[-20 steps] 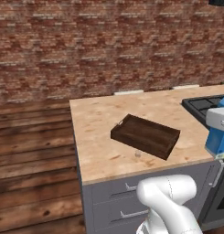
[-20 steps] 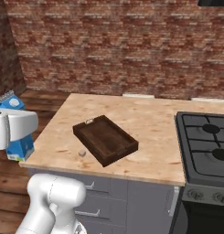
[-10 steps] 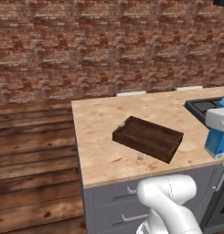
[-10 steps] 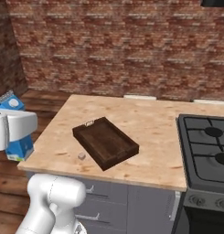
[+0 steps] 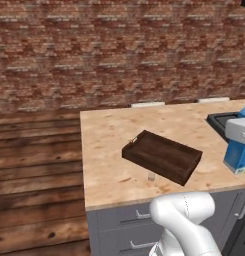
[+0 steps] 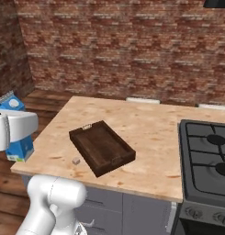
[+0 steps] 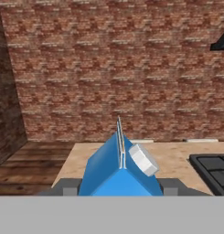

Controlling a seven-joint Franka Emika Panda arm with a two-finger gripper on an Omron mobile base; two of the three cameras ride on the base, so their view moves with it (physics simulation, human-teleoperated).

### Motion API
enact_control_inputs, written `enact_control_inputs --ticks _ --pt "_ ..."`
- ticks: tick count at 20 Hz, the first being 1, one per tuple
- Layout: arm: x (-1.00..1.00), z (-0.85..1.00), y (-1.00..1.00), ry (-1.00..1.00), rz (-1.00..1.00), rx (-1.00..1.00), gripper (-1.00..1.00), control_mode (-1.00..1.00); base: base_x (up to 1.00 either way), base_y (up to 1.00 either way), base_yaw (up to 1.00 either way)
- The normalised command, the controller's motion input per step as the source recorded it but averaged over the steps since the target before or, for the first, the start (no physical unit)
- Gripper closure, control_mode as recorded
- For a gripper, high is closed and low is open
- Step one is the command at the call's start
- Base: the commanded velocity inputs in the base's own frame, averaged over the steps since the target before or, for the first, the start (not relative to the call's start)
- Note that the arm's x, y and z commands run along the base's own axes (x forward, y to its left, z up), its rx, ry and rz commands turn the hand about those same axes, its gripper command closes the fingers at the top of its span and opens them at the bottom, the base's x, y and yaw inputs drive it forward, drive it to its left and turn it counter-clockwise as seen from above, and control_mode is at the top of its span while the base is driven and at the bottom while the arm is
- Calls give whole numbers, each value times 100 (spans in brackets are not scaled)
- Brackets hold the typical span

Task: Take out the milk from the fridge and place it on the tray on the counter. Then take the sugar cube near the tray and place it in the tray.

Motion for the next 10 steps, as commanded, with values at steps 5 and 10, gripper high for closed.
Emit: enact_control_inputs --ticks 5,10 --pt "0 0 0 0 0 0 100 100 -33 0 0" --pt "0 0 0 0 0 0 100 100 -14 -12 0"
